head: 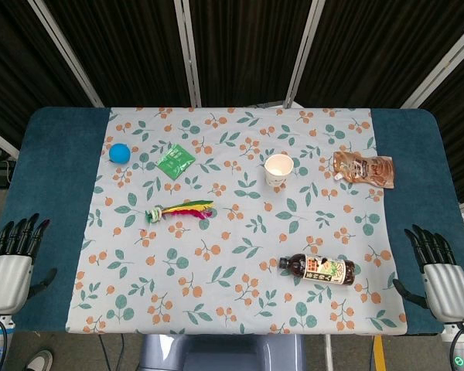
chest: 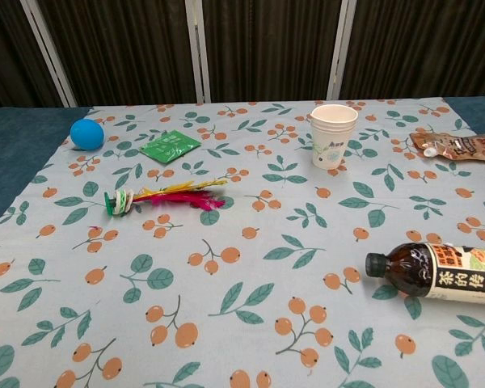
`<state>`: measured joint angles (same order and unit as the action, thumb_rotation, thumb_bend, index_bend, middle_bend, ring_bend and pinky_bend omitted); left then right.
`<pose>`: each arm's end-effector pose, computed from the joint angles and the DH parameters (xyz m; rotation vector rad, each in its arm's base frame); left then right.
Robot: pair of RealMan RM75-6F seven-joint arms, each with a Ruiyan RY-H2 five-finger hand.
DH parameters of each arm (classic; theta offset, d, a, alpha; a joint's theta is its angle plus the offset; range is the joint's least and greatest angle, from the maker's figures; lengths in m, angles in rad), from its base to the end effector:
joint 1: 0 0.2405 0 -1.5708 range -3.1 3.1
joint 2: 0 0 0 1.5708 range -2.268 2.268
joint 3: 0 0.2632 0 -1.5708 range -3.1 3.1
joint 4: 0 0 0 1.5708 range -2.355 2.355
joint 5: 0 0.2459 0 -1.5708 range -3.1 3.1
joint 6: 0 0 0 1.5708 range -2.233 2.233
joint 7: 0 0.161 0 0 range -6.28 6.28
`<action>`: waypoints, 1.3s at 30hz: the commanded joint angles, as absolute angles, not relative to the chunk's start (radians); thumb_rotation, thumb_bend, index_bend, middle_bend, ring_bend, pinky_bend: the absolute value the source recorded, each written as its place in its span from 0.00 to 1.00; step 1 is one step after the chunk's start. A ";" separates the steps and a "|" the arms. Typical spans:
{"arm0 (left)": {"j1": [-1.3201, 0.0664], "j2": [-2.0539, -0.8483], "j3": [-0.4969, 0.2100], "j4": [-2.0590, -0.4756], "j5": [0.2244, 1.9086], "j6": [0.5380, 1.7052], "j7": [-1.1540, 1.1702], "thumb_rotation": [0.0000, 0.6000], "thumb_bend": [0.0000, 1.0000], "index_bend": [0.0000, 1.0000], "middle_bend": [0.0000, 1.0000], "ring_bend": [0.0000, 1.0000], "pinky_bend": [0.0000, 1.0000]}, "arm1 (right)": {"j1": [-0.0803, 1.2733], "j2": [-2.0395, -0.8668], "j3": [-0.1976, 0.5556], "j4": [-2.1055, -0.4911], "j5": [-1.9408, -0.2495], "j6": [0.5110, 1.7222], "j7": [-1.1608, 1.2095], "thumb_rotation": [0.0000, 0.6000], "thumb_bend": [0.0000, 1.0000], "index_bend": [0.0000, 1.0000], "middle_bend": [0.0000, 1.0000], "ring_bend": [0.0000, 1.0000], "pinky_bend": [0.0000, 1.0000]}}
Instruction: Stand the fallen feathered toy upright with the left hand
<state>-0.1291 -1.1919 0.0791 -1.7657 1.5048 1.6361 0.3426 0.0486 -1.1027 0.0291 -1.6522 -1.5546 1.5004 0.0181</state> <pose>-0.2817 0.1792 0.0973 -1.4359 -0.7770 -0.8462 -0.3236 -0.1839 0.1263 1.4011 -0.9404 0.9370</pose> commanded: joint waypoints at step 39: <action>-0.569 -1.681 -0.311 -1.515 1.131 1.206 0.689 1.00 0.34 0.41 0.00 0.00 0.00 | 0.046 -1.097 0.027 -1.658 -1.553 1.499 0.035 1.00 0.16 0.03 0.00 0.00 0.00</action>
<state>-0.5037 -1.5947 -0.2656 -1.6023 1.1996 1.2504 0.6403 0.0464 -1.0977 0.0272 -1.6578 -1.5536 1.4990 0.0347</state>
